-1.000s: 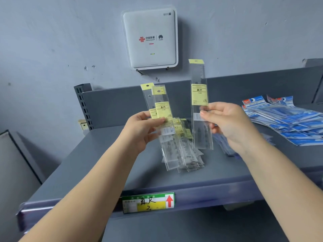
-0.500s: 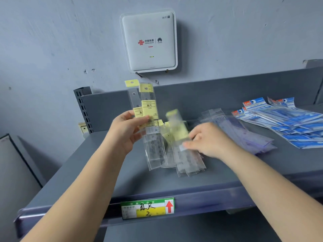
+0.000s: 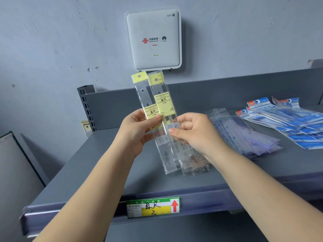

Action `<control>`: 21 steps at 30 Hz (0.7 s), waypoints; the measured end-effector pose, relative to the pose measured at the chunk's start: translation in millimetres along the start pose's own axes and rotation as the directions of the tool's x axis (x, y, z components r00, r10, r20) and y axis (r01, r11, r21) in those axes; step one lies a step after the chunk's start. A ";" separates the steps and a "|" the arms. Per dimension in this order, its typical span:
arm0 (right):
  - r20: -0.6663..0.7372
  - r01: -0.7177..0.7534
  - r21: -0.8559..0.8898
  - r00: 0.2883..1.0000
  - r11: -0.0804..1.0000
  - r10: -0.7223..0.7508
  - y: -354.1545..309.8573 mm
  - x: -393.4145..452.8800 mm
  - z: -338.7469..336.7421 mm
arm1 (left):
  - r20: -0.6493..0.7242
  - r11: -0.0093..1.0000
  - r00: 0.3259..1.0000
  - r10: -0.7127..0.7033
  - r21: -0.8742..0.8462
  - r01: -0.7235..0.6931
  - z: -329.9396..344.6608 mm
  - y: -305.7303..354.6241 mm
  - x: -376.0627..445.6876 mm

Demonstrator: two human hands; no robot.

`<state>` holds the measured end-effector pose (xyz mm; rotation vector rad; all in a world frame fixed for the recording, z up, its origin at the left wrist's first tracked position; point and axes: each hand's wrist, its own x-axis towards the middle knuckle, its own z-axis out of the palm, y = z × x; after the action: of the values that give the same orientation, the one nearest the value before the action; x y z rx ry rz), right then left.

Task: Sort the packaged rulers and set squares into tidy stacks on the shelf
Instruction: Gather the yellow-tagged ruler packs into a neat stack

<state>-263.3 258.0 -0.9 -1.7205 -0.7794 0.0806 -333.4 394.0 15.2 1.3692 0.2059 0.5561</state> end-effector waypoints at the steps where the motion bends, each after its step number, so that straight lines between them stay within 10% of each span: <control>1: -0.011 -0.001 0.023 1.000 1.000 0.002 -0.3 -0.3 -2.2 | -0.016 1.000 1.000 0.000 -0.003 0.000 -2.9 0.6 0.8; 6: -0.083 -0.025 -0.011 0.996 1.000 0.024 5.0 4.3 -17.5 | -0.075 1.000 0.997 -0.004 -0.023 0.002 -16.4 2.3 2.9; 12: -0.047 -0.109 -0.605 0.994 0.789 0.102 26.3 5.9 -19.9 | -0.077 0.998 0.997 -0.032 -0.058 0.028 -17.3 1.3 6.1; 21: 0.076 0.024 -0.179 0.997 0.984 -0.010 6.5 -6.5 -13.0 | 0.033 0.999 0.999 -0.028 0.044 0.026 15.8 -3.5 11.1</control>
<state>-259.6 243.0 -4.8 -1.8901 -0.8790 0.0650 -315.8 385.3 17.1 1.4154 0.2099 0.5084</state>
